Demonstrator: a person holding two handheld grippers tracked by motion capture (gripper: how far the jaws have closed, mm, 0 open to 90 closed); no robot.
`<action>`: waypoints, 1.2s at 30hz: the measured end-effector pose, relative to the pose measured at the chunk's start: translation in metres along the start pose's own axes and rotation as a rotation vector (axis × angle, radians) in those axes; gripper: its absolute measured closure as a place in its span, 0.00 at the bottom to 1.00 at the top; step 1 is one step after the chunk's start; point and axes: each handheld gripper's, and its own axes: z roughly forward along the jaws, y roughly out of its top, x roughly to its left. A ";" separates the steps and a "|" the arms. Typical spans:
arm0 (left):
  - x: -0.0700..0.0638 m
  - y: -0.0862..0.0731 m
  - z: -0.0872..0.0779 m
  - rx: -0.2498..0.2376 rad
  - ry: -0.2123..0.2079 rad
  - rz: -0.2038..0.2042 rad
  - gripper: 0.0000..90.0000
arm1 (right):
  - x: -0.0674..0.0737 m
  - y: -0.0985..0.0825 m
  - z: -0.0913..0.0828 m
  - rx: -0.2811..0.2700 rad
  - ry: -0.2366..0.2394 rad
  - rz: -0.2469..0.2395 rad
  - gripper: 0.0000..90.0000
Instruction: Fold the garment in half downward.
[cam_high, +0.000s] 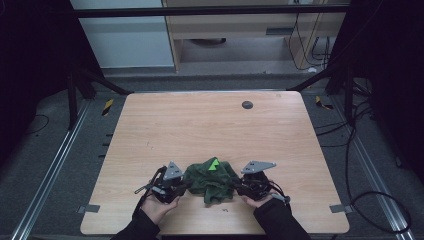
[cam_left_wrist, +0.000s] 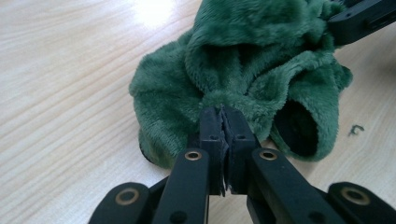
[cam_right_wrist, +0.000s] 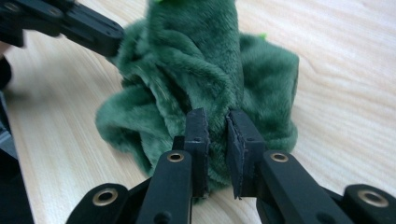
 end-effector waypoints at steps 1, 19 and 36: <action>0.000 -0.001 0.000 0.000 -0.003 -0.003 0.97 | 0.000 -0.001 0.001 0.003 -0.001 0.001 0.88; 0.005 0.002 -0.016 -0.047 0.007 -0.037 0.82 | 0.002 0.003 -0.007 -0.029 0.003 0.007 0.83; 0.028 0.051 -0.010 -0.092 0.004 -0.079 0.74 | -0.009 0.042 -0.008 -0.133 0.004 0.038 0.69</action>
